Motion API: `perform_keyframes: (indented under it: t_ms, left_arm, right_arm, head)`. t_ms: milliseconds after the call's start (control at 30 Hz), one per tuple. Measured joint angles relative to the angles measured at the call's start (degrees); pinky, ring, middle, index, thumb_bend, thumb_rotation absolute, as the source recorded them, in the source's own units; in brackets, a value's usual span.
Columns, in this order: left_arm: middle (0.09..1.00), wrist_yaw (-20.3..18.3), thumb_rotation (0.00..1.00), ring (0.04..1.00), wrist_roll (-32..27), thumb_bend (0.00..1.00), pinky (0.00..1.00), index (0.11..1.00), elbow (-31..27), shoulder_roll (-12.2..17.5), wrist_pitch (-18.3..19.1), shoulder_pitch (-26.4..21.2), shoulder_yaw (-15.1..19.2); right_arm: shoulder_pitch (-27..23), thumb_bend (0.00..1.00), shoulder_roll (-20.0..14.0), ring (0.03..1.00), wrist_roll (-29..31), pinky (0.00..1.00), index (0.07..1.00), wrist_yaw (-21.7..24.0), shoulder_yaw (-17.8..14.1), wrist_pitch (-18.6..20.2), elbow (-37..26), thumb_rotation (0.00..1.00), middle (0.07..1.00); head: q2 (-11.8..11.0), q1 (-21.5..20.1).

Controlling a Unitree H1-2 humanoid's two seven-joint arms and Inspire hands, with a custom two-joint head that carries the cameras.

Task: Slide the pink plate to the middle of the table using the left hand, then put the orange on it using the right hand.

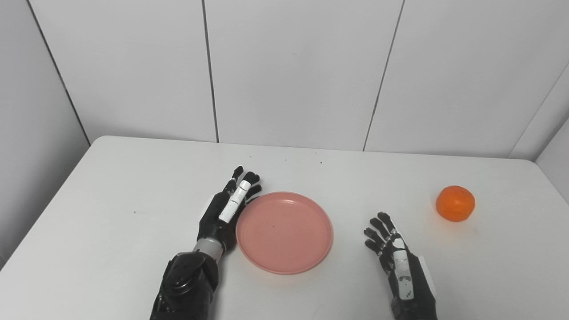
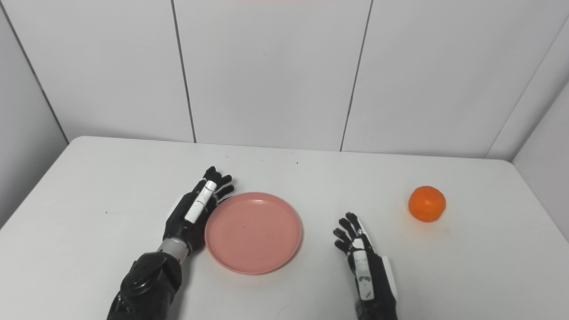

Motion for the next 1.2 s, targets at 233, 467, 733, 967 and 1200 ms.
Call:
perform_keyframes:
  t_ms: [233,467,733,967,1200]
  left_arm:
    - [0.886,-0.1,0.6,0.889,0.0,0.81,0.83,1.0,-0.1,0.0,-0.2,0.2,-0.3]
    - [0.882,-0.2,0.62,0.878,0.0,0.81,0.82,1.0,0.0,0.1,-0.3,0.2,-0.4]
    - [0.913,-1.1,0.61,0.908,-0.5,0.81,0.86,1.0,0.0,0.7,-0.4,0.4,0.5]
    - [0.903,-2.0,0.6,0.902,-0.5,0.81,0.84,1.0,0.0,1.6,-0.5,0.5,0.5]
    - [0.899,-2.4,0.6,0.901,-0.5,0.82,0.83,1.0,0.1,1.6,-0.5,0.5,0.5]
  right_arm:
    - [0.1,0.88,0.7,0.882,-0.1,0.9,0.929,-0.1,0.4,0.0,0.0,0.99,0.909]
    - [0.1,0.87,1.3,0.864,-0.8,0.89,0.919,-1.1,0.9,0.0,0.0,0.99,0.902]
    - [0.1,0.84,1.6,0.871,-1.4,0.89,0.934,-1.4,1.8,0.0,0.2,1.0,0.912]
    - [0.1,0.82,1.8,0.863,-2.2,0.89,0.922,-1.7,2.2,0.0,0.4,1.0,0.908]
    - [0.0,0.8,2.1,0.874,-2.6,0.89,0.926,-2.0,2.2,0.0,0.5,1.0,0.915]
  head:
    - [0.3,-0.2]
    - [-0.1,-3.3]
    - [-0.2,-5.1]
    - [-0.4,-6.9]
    - [-0.5,-6.7]
